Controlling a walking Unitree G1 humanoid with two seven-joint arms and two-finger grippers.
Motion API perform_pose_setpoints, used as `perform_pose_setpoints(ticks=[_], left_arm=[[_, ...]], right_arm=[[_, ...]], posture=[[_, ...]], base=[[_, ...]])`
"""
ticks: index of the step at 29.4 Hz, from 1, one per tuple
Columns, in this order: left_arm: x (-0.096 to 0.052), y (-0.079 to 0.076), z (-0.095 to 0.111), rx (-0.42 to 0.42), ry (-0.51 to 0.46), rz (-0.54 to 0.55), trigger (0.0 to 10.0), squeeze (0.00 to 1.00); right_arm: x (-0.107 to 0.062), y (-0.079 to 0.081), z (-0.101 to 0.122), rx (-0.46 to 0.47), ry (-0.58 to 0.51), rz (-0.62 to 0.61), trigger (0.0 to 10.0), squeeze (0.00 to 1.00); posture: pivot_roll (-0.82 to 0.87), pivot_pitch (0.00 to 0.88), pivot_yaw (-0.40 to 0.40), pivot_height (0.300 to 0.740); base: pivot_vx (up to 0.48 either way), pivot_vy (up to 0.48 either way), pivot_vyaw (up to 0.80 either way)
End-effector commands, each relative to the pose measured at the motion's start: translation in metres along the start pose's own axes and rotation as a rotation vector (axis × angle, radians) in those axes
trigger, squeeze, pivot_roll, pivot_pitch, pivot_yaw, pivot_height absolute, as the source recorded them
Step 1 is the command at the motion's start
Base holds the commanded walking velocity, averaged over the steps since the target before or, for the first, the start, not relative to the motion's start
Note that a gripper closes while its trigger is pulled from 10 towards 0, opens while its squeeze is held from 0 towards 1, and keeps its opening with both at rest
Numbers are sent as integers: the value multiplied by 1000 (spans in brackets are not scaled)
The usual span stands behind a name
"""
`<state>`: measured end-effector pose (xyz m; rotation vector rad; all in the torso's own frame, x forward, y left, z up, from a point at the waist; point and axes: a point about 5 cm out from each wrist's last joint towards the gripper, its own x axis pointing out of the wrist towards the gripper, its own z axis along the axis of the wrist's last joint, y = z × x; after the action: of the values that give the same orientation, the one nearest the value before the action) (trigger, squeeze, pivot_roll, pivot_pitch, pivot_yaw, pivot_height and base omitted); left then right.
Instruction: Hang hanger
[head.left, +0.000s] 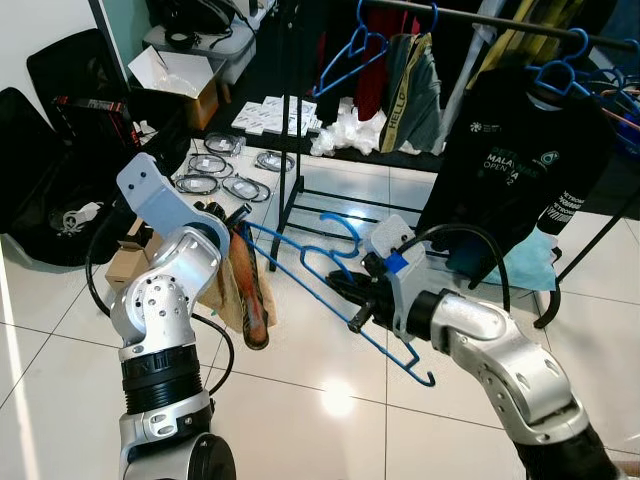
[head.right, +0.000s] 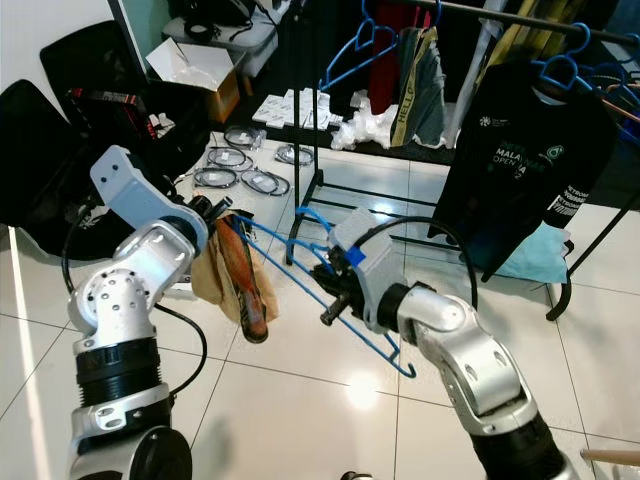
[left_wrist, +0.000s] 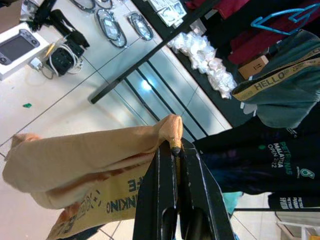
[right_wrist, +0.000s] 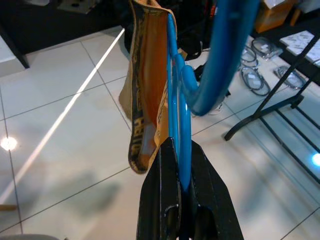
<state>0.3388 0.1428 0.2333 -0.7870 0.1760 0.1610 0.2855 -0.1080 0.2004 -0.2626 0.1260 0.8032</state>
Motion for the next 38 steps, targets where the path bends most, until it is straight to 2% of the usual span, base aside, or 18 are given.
perform_pose_setpoints(ticks=[1,4,9,13,21,24,26,27,29,30,32,34,36,37,38], left_arm=[[-7,-22,-16,-64,57,-69,10000,0],[-9,-31,-22,-77,84,-121,10000,0],[-9,-34,-23,-78,88,-139,10000,0],[-8,-41,-19,-77,73,-170,10000,0],[-9,-44,-16,-85,67,-190,10000,0],[-13,-51,-12,-126,57,-253,10000,0],[-13,-51,-12,-126,57,-253,10000,0],[-15,-55,-7,-152,46,-290,10000,0],[-15,-55,-7,-152,46,-290,10000,0],[-18,-59,-2,-184,33,-331,10000,0],[-18,-59,-2,-184,33,-331,10000,0],[-28,-71,12,-250,2,-445,10000,0],[-28,-71,12,-250,2,-445,10000,0],[-32,-75,16,-266,-8,-486,10000,0],[-32,-75,16,-266,-8,-486,10000,0]], right_arm=[[2,0,0,-6,-8,0,10000,0],[7,3,5,8,-33,26,10000,0],[8,5,7,21,-44,49,10000,0],[9,16,6,85,-25,136,10000,0],[11,15,0,138,21,121,10000,0],[15,3,-6,190,48,32,10000,0],[15,3,-6,190,48,32,10000,0],[15,-6,-10,209,59,-31,10000,0],[15,-6,-10,209,59,-31,10000,0],[15,-17,-12,233,61,-92,10000,0],[15,-17,-12,233,61,-92,10000,0],[11,-39,-15,293,47,-219,10000,0],[11,-39,-15,293,47,-219,10000,0],[9,-46,-16,318,36,-257,10000,0],[9,-46,-16,318,36,-257,10000,0]], posture=[[-48,150,-11,740],[-54,150,-10,740],[-53,149,-10,740],[-54,147,-9,740],[-49,148,-10,740],[-43,146,-13,740],[-43,146,-13,740],[-38,143,-15,740],[-38,143,-15,740],[-37,141,-17,740],[-37,141,-17,740],[-31,138,-21,740],[-31,138,-21,740],[-32,137,-22,740],[-32,137,-22,740]], base=[[0,0,0],[0,0,0],[0,0,0],[0,0,0],[0,0,0],[0,0,0],[0,0,0],[0,0,0],[0,0,0],[0,0,0],[0,0,0],[0,0,0],[0,0,0],[0,0,0],[0,0,0]])
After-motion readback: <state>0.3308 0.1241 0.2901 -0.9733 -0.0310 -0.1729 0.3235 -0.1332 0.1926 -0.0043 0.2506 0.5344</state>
